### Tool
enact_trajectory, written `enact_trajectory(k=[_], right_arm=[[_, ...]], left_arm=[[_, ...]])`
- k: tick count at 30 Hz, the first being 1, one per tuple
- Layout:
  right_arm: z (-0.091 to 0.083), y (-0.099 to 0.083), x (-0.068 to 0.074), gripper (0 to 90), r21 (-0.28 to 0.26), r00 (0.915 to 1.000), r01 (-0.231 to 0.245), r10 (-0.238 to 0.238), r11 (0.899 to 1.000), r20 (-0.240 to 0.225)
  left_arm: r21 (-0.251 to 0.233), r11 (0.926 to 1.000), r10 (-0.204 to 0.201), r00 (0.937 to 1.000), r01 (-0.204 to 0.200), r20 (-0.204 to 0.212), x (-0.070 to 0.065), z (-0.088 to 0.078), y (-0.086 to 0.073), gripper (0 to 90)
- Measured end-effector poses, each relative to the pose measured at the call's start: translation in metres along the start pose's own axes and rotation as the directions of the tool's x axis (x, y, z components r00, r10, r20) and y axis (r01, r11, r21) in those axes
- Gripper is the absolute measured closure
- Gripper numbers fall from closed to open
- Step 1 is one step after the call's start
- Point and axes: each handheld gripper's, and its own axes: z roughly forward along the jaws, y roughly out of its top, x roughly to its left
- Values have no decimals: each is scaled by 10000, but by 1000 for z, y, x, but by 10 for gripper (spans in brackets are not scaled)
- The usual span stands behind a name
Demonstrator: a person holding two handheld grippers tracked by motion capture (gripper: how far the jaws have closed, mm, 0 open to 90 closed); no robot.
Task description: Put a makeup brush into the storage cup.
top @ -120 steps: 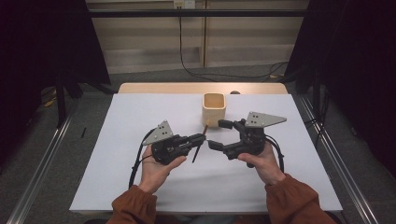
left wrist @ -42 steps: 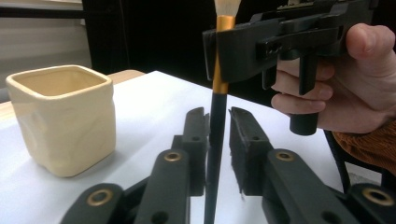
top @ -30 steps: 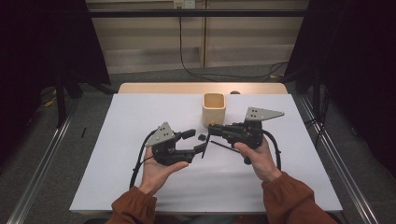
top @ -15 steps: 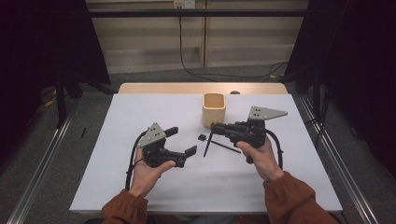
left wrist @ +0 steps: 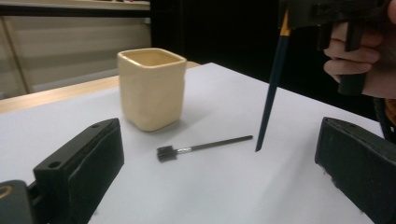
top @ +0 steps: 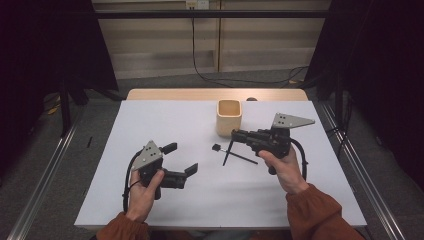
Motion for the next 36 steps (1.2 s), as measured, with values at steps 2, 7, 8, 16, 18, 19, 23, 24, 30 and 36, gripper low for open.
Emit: enact_trajectory(k=[2, 7, 8, 16, 18, 19, 23, 24, 30, 36], right_arm=[[-2, 0, 0, 842, 2, 10000, 3, -3, 10000, 48], [-6, 0, -2, 842, -3, 9998, 4, -4, 10000, 180], [-6, 1, -3, 842, -22, 9998, 1, -1, 10000, 201], [-10, 2, -7, 842, -84, 9991, 33, -30, 10000, 427], [-10, 3, -8, 842, -85, 9987, 59, -54, 9999, 498], [-10, 3, -9, 841, -72, 9986, 97, -94, 9999, 522], [-10, 6, -11, 841, -62, 9980, 222, -218, 9997, 588], [-9, 7, -12, 841, -77, 9977, 238, -233, 9997, 629], [-9, 9, -21, 841, -22, 9957, 86, -84, 10000, 923], [-6, 18, -29, 841, -34, 9943, 185, -180, 9998, 1055]], left_arm=[[102, 9999, -27, 9997, 29, -250, 4, -5, -4, 14], [225, 9997, 18, 9980, -4, -639, 10, -17, -11, 16], [237, 9997, -11, 9977, 28, -683, 12, -20, -13, 16], [154, 9989, -418, 9933, 437, -1073, 14, -38, -26, 11], [213, 9987, -431, 9921, 459, -1178, 14, -41, -29, 11], [160, 9986, -485, 9912, 508, -1233, 14, -43, -30, 11], [231, 9982, -514, 9905, 548, -1274, 14, -48, -35, 12], [184, 9977, -630, 9903, 658, -1242, 14, -49, -35, 12], [-10, 9952, -969, 9837, 979, -1514, 14, -55, -39, 12], [-63, 9965, -837, 9840, 837, -1574, 15, -57, -39, 12]])
